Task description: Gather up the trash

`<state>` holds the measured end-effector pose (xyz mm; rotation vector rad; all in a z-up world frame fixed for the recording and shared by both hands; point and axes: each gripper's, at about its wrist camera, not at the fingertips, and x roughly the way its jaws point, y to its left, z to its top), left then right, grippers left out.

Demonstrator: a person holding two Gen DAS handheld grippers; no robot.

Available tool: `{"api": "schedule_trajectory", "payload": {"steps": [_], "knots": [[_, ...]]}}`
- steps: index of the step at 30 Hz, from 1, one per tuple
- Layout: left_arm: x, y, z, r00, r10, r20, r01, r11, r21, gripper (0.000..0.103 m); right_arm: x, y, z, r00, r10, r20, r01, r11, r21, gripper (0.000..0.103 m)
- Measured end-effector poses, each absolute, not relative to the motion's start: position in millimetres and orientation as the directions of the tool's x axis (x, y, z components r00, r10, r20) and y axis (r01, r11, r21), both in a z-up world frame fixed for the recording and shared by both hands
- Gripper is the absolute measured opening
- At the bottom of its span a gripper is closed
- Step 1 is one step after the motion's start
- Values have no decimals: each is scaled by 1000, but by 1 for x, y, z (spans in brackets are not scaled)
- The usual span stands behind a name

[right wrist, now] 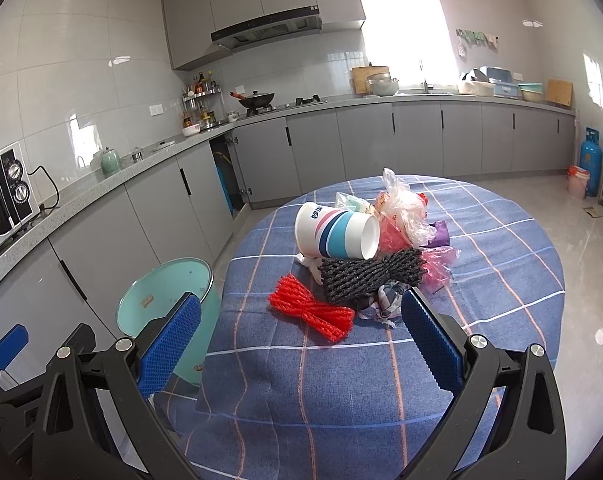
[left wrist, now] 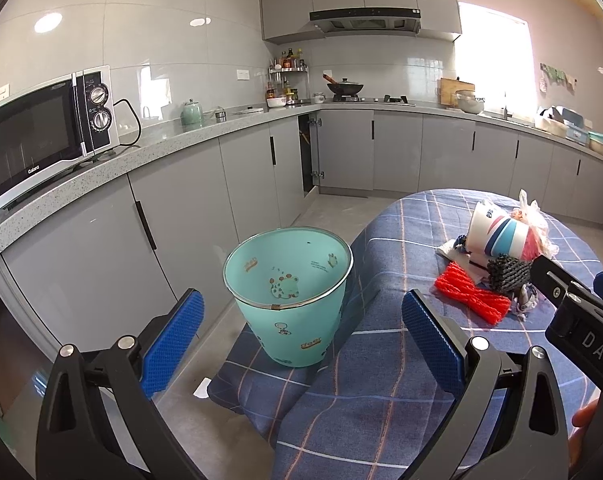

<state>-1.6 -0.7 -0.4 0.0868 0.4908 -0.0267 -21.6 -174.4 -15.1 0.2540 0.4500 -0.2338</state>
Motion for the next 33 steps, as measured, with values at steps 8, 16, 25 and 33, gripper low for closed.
{"api": "schedule_trajectory", "payload": {"steps": [8,16,25,33], "knots": [[-1,0,-1,880,-6,-476,47,996,73,98,-21,-174,-15,874,-165,-457,278,941,191,99],[0,-1,-1,880,-6,-476,47,996,75,98,-22,-175,-15,875,-166,-454,278,941,192,99],[0,-1,-1,879,-6,-476,47,996,74,98,-23,-175,-14,876,-165,-453,279,940,196,99],[-1,-2,-1,879,-7,-477,48,996,74,98,-24,-176,-14,877,-164,-452,279,939,200,99]]}}
